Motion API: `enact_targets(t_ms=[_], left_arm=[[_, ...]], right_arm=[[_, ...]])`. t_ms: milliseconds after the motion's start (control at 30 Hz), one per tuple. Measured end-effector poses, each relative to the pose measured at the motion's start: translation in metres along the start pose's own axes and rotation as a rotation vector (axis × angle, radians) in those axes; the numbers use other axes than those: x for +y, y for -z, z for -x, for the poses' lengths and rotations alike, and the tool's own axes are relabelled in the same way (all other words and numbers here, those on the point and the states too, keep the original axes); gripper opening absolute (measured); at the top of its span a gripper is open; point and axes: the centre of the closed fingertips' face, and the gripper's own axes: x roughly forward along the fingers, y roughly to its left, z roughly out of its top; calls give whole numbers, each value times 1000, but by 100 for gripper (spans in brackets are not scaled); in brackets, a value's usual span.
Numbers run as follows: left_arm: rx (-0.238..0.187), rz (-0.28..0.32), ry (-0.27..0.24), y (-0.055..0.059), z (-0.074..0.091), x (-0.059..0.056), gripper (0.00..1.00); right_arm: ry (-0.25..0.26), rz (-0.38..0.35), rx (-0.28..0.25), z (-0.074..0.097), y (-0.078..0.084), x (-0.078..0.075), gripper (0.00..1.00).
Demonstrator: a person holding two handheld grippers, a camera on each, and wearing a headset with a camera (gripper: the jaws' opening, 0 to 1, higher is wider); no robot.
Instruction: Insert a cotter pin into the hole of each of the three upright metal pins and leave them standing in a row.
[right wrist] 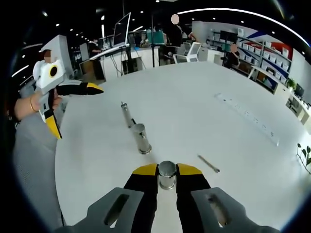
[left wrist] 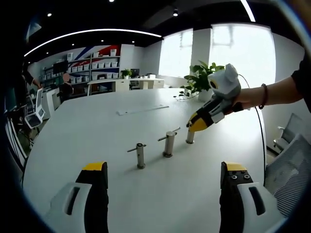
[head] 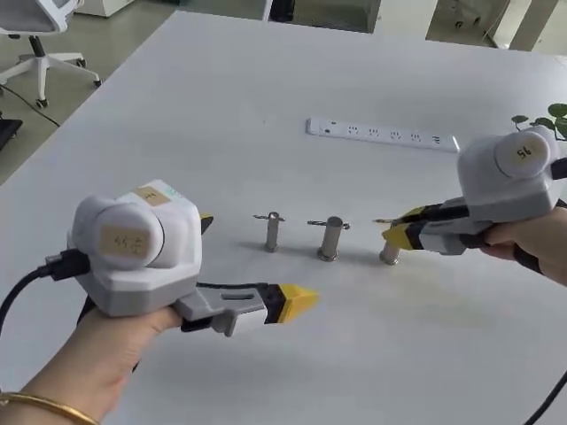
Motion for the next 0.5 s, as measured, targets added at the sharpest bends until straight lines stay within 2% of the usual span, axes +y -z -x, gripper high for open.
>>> enact_targets(t_ms=[500], left_arm=[[-3, 5, -6, 0, 0, 2, 96]], right_arm=[[-79, 61, -21, -9, -10, 49, 8]])
